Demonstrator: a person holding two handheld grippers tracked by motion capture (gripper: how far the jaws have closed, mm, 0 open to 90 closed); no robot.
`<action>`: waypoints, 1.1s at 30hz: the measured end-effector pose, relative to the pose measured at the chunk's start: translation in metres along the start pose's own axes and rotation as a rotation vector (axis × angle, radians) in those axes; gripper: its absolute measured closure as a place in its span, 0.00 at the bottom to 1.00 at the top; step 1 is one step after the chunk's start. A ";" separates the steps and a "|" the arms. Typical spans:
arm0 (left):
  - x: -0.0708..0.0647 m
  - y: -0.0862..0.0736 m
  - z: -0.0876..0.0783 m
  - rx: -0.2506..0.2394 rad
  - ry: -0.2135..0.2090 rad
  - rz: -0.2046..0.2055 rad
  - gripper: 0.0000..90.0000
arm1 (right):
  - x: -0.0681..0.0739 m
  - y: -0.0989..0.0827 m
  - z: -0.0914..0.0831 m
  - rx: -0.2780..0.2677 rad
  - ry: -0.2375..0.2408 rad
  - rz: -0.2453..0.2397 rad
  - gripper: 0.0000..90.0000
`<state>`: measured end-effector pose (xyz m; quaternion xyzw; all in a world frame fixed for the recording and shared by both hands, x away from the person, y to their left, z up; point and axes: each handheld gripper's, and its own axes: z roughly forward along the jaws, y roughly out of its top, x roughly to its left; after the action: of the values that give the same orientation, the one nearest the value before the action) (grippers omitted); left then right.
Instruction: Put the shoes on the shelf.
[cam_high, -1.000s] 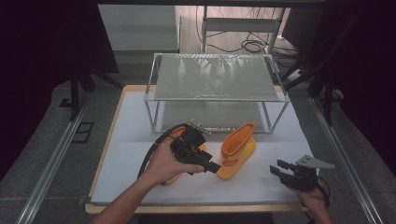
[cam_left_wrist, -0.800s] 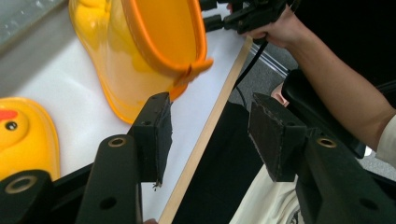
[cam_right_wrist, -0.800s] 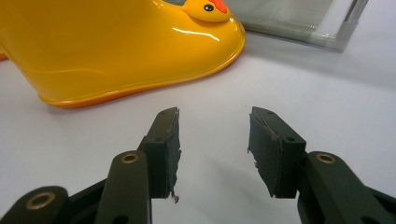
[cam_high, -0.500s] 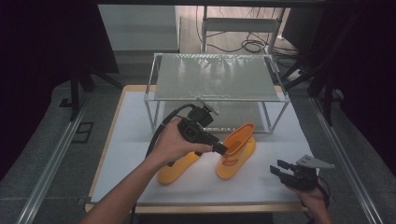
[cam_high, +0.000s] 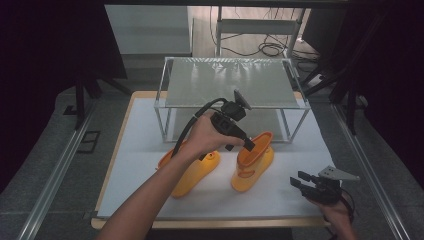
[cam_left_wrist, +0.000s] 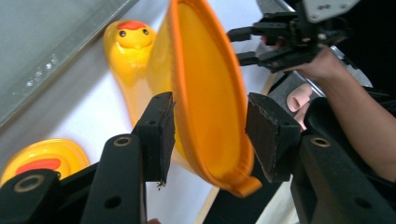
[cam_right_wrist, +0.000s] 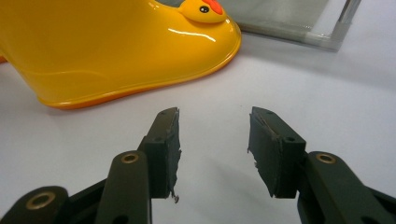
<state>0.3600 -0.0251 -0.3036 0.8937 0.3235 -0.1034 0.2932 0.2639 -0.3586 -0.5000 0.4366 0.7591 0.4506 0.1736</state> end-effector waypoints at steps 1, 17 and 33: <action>0.004 0.004 0.005 0.018 0.010 -0.008 0.59 | 0.000 0.000 0.000 -0.001 0.001 0.002 0.59; 0.019 0.018 0.047 0.123 0.045 -0.047 0.76 | -0.002 -0.001 0.000 0.008 -0.006 0.012 0.59; -0.003 -0.007 -0.005 0.067 0.097 0.030 0.96 | -0.003 0.000 -0.001 0.002 -0.010 0.015 0.59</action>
<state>0.3529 -0.0196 -0.3016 0.9117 0.3204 -0.0661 0.2485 0.2647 -0.3613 -0.5001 0.4449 0.7554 0.4487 0.1735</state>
